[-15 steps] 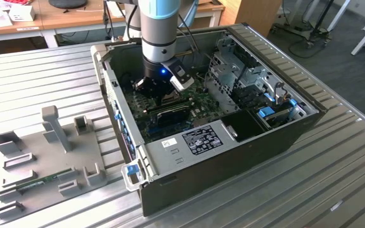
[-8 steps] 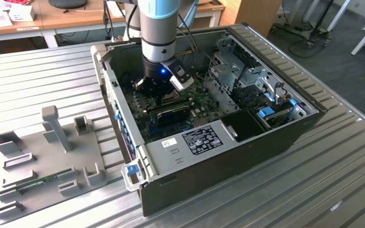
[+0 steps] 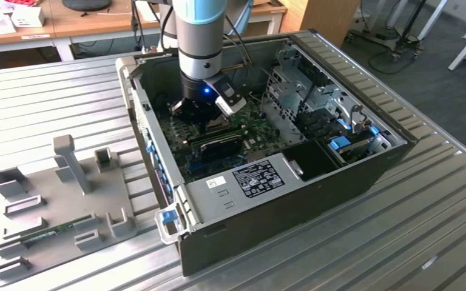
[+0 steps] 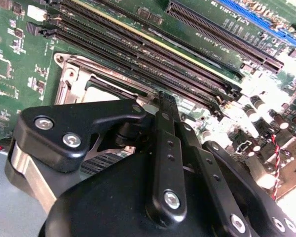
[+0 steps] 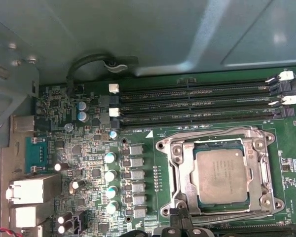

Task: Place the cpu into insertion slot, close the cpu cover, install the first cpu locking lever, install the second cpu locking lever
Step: 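Install the second cpu locking lever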

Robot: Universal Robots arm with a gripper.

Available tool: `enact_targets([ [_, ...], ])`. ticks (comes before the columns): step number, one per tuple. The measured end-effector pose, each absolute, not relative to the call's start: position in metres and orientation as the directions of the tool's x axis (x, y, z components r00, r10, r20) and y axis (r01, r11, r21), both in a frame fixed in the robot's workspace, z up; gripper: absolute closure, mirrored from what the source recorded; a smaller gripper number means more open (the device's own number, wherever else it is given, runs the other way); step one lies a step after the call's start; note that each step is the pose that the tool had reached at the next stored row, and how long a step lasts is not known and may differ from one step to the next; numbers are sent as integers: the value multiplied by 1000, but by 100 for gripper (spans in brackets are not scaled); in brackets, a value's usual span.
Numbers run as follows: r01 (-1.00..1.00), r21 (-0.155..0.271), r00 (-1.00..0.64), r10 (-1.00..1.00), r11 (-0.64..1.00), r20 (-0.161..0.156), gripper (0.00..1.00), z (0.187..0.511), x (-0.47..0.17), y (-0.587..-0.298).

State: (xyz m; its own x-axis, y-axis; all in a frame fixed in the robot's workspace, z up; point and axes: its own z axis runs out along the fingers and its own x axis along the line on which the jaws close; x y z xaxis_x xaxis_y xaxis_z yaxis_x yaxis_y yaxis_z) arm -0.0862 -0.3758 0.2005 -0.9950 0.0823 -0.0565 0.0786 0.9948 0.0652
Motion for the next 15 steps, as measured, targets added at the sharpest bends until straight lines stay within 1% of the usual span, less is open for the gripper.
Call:
enact_targets([
  [11, 78, 66, -994, 82, 995, -73, 90, 200, -94, -376],
  [15, 77, 67, -994, 82, 995, -74, 90, 200, -94, -376],
])
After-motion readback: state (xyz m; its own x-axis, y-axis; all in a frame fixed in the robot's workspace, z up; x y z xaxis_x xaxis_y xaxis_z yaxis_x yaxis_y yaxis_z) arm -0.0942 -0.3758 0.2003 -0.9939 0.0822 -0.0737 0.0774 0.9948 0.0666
